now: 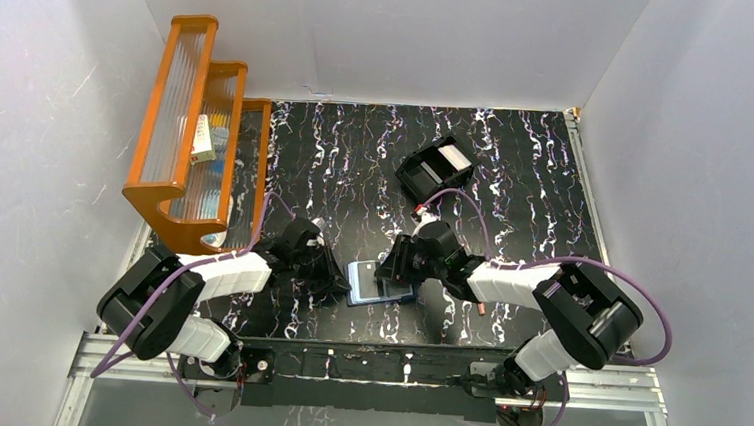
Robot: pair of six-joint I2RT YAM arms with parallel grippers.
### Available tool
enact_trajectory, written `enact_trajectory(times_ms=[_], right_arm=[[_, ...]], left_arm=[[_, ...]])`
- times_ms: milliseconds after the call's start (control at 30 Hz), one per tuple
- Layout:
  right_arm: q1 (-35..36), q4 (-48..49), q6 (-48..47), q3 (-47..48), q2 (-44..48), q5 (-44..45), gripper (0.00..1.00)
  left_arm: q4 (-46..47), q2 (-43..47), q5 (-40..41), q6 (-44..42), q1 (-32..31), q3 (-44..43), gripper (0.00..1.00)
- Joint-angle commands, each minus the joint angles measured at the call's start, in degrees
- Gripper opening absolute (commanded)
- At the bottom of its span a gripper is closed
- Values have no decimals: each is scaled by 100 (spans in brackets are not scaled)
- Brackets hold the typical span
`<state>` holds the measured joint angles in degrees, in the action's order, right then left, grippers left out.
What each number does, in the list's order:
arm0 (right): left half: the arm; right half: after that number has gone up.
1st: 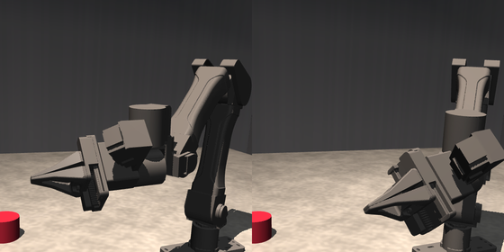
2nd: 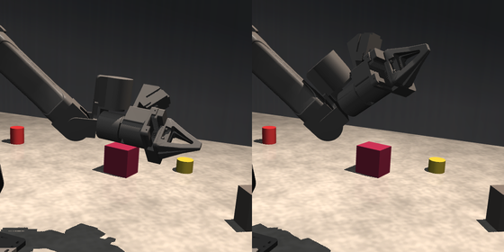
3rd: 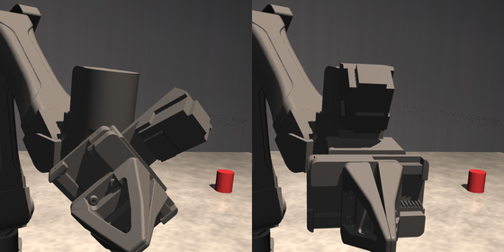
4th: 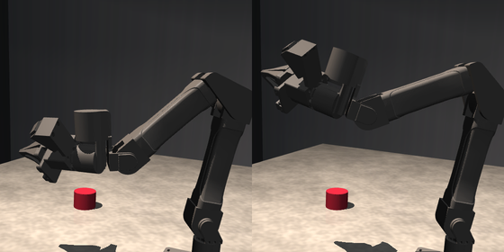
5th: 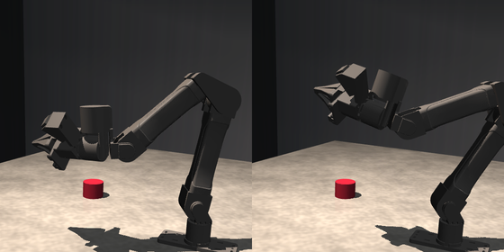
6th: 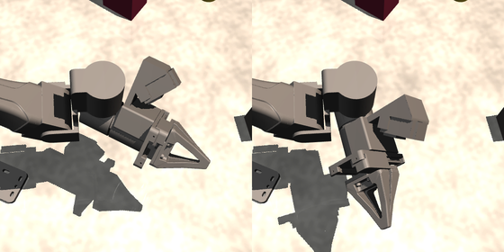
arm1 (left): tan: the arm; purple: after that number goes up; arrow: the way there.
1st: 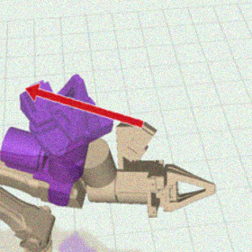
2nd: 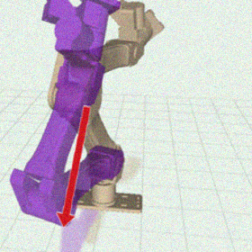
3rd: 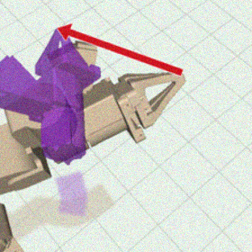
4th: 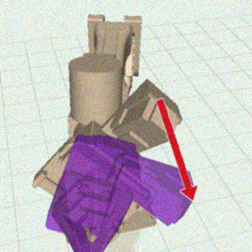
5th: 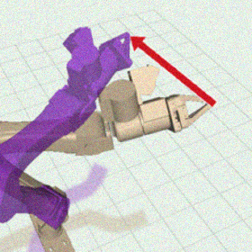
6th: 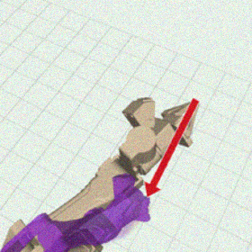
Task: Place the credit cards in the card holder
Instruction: Insert the credit card into the card holder.
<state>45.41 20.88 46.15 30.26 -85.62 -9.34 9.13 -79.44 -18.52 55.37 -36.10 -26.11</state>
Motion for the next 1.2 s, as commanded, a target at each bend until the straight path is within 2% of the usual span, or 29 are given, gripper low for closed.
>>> enact_trajectory(times_ms=[0,233,433,633,800,900,1033,1167], right_arm=[[56,-237,-230,227,-113,82,46],[319,-165,-333,663,-500,-40,41],[456,-290,-377,790,-486,-110,37],[452,-1161,-613,932,17,374,44],[444,-2240,-709,1119,529,1259,47],[447,-2705,-279,1087,801,1729,48],[442,-3173,1069,810,1085,2203,51],[438,-3657,2362,651,1230,2552,49]], left_arm=[[-222,78,-28,-53,-11,106,0],[-218,78,-37,-53,-11,93,0],[-290,78,-25,-74,-14,64,0],[-623,356,106,-200,-9,10,0],[-1042,409,272,-374,-9,-129,0],[-1272,503,392,-470,-6,-187,0],[-1350,622,453,-474,-11,-131,0],[-1327,668,457,-441,-6,-51,0]])
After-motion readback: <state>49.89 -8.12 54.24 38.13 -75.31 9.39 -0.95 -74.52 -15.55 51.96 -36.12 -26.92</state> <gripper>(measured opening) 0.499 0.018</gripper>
